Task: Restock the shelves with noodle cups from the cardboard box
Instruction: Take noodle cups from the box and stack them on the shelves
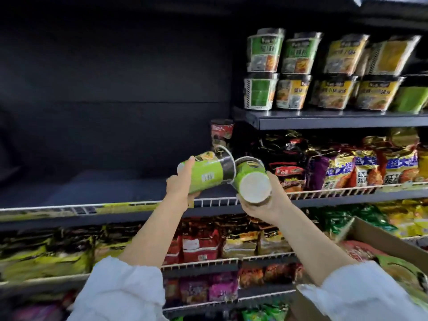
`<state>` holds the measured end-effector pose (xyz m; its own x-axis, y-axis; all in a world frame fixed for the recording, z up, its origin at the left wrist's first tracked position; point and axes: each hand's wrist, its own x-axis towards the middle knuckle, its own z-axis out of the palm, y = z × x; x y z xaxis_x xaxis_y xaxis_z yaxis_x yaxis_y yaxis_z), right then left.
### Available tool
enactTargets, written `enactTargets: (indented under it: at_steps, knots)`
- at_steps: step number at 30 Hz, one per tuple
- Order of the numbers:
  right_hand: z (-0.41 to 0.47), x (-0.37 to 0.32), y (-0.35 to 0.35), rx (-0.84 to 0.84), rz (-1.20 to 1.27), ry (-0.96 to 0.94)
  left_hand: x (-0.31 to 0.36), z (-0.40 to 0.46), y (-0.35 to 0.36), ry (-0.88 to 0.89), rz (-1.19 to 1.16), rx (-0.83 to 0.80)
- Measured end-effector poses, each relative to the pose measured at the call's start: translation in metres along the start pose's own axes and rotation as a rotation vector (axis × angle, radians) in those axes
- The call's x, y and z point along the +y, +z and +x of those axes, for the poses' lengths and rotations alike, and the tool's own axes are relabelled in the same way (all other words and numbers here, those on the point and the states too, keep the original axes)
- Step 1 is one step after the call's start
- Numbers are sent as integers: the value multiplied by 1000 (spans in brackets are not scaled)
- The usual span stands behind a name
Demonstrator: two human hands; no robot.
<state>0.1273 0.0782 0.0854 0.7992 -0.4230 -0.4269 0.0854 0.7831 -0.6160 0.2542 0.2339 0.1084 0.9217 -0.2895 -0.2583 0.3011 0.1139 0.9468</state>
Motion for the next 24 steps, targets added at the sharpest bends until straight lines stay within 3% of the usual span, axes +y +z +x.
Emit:
enactTargets:
  at_steps: [4,8,12,17,24]
  knots:
    - [28,8,17,-30,-95,12,-5,23,-22,-180,-126,-140]
    - [58,9,30,-30,-382,-96,-6,48,-20,-309,-219,-268]
    - [111,-2,38,37,-561,-295,-5,89,-12,-293,-195,-284]
    - [183,-24,34,298,-944,-507,1,134,6,-254,-93,-402]
    - [248,-37,11,328,-1180,-451,-3,174,41,-102,-14,-400]
